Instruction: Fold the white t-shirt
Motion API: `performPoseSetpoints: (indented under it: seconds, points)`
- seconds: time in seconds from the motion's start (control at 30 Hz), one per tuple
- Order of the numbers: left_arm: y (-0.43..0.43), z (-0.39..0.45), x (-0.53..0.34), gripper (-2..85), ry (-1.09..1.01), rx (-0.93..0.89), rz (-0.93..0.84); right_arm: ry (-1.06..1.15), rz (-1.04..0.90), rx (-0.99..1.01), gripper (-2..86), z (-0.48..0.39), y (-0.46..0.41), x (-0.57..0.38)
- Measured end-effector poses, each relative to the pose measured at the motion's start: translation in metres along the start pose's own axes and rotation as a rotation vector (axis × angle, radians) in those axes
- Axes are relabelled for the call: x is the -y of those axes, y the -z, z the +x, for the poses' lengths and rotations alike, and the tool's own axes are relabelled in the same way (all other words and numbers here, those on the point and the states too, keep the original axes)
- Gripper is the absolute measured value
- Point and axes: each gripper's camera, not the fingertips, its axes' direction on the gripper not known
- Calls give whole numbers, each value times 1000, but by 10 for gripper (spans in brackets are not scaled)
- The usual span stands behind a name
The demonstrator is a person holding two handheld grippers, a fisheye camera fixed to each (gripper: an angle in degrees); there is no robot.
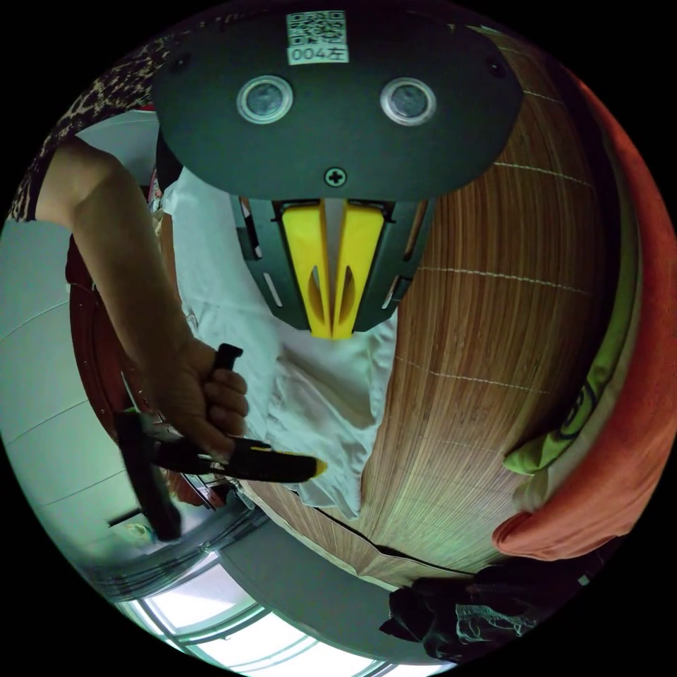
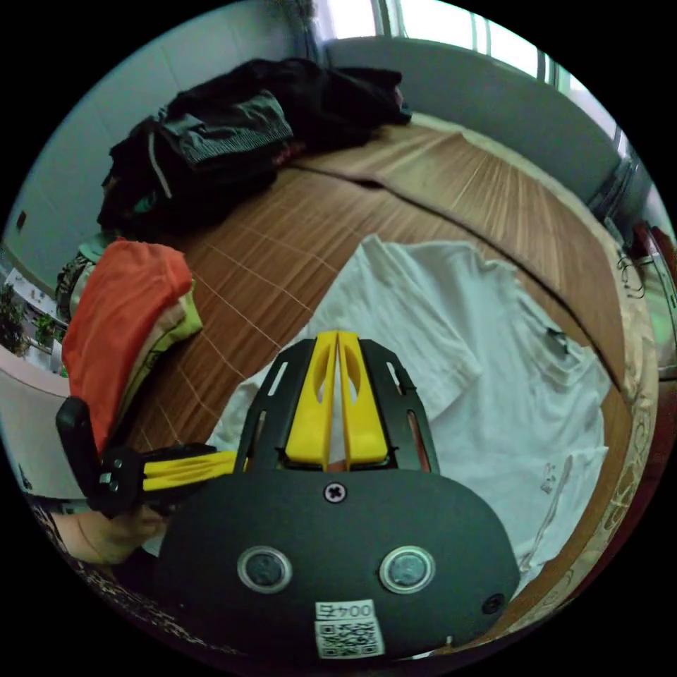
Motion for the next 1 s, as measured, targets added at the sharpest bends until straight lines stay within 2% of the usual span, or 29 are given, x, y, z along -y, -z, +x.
performPoseSetpoints:
  seconds: [0.13,0.2,0.3,0.47,0.6,0.8,0.87,0.9,1.0]
  points:
    - [9,18,-13,5,-4,-7,0,-25,170,-119,-7,-25,83,-84]
    - [15,27,-20,4,-16,-22,10,-55,164,-179,-7,-32,109,-135]
    - [43,56,-39,4,-99,-51,67,-130,48,-259,-7,-36,136,-226]
    - [114,121,-97,6,-277,109,161,-220,-188,-359,-7,-42,156,-356]
    - [138,156,-175,7,-329,319,104,-251,-203,-352,-7,-48,159,-391]
    - [109,206,-263,8,-431,526,-53,-244,-246,-399,-8,-70,127,-422]
    - [99,215,-277,8,-436,543,-91,-176,-261,-461,-8,-85,112,-432]
    - [100,221,-284,8,-439,556,-55,-160,-269,-473,-8,-89,108,-435]
    - [101,236,-294,8,-450,579,-64,-110,-331,-442,-8,-98,84,-451]
